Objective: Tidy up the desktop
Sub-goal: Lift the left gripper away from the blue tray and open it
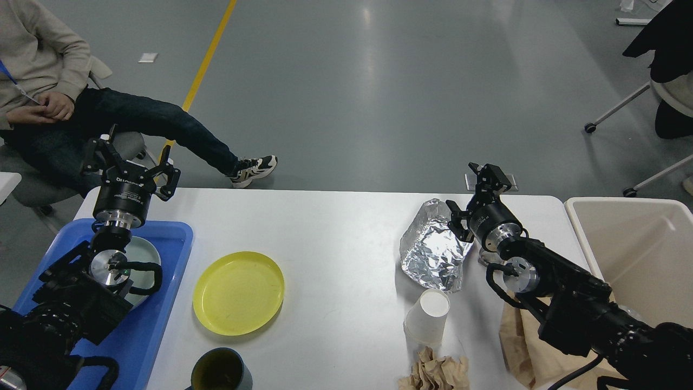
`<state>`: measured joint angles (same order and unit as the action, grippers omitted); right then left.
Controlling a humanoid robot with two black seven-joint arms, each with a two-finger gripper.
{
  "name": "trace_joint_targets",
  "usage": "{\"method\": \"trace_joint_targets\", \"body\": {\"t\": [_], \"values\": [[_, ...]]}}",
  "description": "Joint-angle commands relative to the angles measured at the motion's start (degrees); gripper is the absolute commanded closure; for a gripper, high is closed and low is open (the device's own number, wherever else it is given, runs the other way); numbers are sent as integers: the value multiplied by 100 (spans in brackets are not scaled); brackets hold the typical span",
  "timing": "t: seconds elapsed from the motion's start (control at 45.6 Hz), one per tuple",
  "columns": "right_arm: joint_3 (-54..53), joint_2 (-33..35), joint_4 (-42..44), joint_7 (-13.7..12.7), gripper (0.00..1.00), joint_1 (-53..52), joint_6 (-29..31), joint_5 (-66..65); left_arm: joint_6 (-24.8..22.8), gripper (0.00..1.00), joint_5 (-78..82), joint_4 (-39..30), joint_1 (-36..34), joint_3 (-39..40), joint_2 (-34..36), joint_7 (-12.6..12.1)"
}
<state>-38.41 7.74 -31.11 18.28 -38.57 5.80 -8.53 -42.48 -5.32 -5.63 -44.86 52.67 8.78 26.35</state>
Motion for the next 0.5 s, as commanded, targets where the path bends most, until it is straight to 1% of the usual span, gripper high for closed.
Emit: {"method": "trace_joint_targets", "body": {"t": [0.0, 0.219, 0.482], "values": [[0, 0, 0, 0, 0, -1, 0, 0, 29, 4, -4, 0, 12, 6, -139, -7], [0, 0, 0, 0, 0, -1, 0, 0, 134, 4, -4, 0, 56, -55, -149, -42], [0, 0, 0, 0, 0, -1, 0, 0, 486, 4, 39, 0, -23, -82, -158, -104]]}}
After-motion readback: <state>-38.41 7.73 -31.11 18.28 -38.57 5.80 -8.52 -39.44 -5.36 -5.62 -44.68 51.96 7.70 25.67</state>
